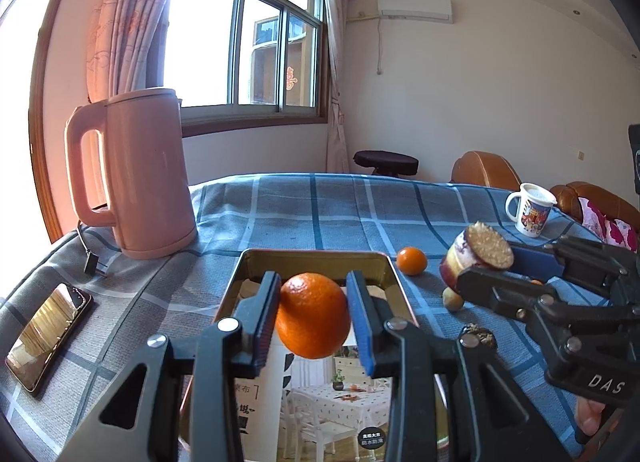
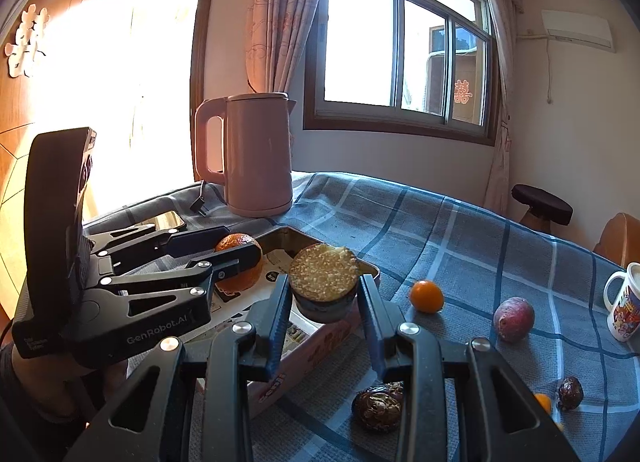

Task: Organize fruits
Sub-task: 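Lower the orange into the tin with left tool while right tool releases cut fruit there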

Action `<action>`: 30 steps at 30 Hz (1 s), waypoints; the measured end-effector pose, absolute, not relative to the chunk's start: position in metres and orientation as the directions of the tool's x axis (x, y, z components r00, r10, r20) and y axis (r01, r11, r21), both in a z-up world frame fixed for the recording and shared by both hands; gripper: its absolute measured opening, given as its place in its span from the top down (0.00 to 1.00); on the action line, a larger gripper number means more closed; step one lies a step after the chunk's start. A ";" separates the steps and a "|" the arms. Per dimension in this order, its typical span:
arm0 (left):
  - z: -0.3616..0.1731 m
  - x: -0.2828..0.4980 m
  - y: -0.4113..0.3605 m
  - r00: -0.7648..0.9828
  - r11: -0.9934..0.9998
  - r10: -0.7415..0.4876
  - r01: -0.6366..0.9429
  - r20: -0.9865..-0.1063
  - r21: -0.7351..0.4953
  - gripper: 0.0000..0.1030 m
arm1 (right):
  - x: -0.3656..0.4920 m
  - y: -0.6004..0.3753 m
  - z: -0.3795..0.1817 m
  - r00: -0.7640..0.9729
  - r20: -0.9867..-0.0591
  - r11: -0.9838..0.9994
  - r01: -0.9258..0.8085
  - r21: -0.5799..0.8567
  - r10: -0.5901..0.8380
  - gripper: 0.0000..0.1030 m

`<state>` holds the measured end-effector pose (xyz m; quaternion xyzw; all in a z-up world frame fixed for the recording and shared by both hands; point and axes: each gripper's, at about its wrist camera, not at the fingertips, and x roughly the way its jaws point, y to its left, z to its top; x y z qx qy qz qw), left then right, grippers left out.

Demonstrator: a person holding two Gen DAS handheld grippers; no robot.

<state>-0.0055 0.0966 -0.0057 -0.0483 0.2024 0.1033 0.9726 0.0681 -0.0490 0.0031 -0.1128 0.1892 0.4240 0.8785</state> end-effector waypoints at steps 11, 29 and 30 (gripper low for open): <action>-0.011 -0.001 0.116 0.881 0.965 0.197 -0.251 -0.431 -0.073 0.80 | 0.071 -0.024 -0.006 0.550 -0.465 0.602 -0.797 -0.044 0.694 0.65; -0.012 -0.011 0.138 0.865 0.927 0.287 -0.359 -0.411 -0.109 0.13 | 0.066 0.005 -0.030 0.469 -0.548 0.541 -0.840 -0.037 0.692 0.60; -0.012 -0.011 0.139 0.864 0.925 0.292 -0.364 -0.411 -0.109 0.10 | 0.065 0.006 -0.030 0.468 -0.548 0.539 -0.842 -0.038 0.693 0.54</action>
